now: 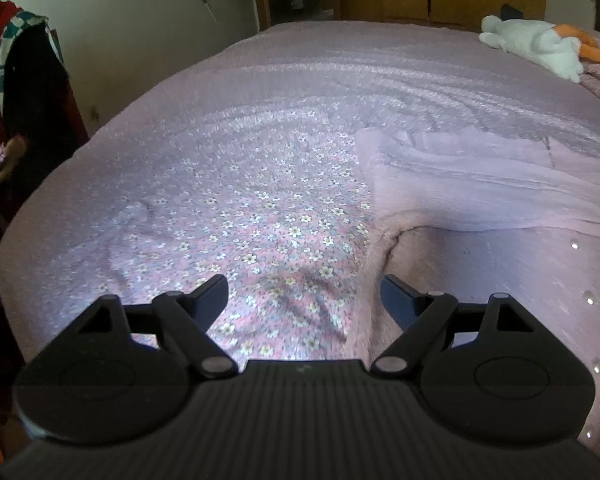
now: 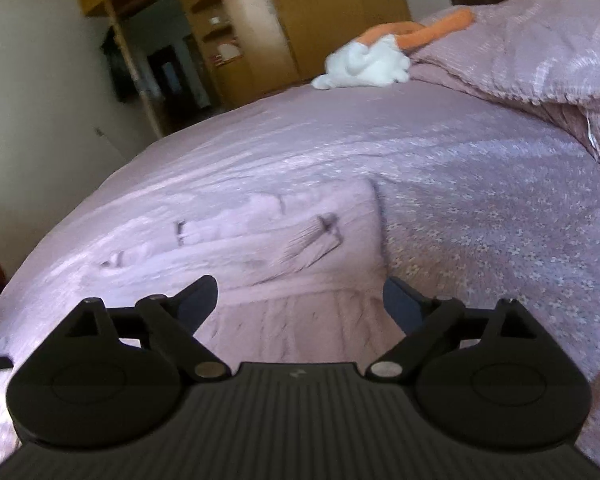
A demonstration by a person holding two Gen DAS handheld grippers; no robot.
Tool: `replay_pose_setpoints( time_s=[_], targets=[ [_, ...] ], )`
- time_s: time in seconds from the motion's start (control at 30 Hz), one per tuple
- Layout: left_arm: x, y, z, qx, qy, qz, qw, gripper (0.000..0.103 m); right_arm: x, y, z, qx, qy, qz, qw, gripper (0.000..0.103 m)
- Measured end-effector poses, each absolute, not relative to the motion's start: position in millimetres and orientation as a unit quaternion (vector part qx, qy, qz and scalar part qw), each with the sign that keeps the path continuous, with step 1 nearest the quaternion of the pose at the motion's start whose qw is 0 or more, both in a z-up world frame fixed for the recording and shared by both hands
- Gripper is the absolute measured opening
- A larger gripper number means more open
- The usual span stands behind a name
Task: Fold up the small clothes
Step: 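Open the right gripper to release the panel and withdraw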
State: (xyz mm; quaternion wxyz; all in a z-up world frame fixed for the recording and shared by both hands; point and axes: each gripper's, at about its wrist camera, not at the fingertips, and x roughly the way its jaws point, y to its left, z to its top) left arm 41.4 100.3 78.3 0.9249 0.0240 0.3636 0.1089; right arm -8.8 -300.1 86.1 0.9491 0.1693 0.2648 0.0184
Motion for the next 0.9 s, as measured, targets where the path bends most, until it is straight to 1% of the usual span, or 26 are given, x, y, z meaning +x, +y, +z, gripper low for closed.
replay_pose_setpoints(
  time_s=[0.23, 0.57, 0.9],
  targets=[
    [6, 88, 85, 0.034, 0.351, 0.084, 0.932, 0.084, -50, -279, 97, 0.138, 0.281, 0.068, 0.947, 0.096],
    [-32, 78, 77, 0.037, 0.347, 0.058, 0.935, 0.084, -93, -246, 97, 0.097, 0.299, 0.123, 0.941, 0.100],
    [-51, 62, 66, 0.066, 0.353, 0.005, 0.933, 0.084, -118, -208, 78, -0.047, 0.346, 0.174, 0.921, 0.100]
  ],
)
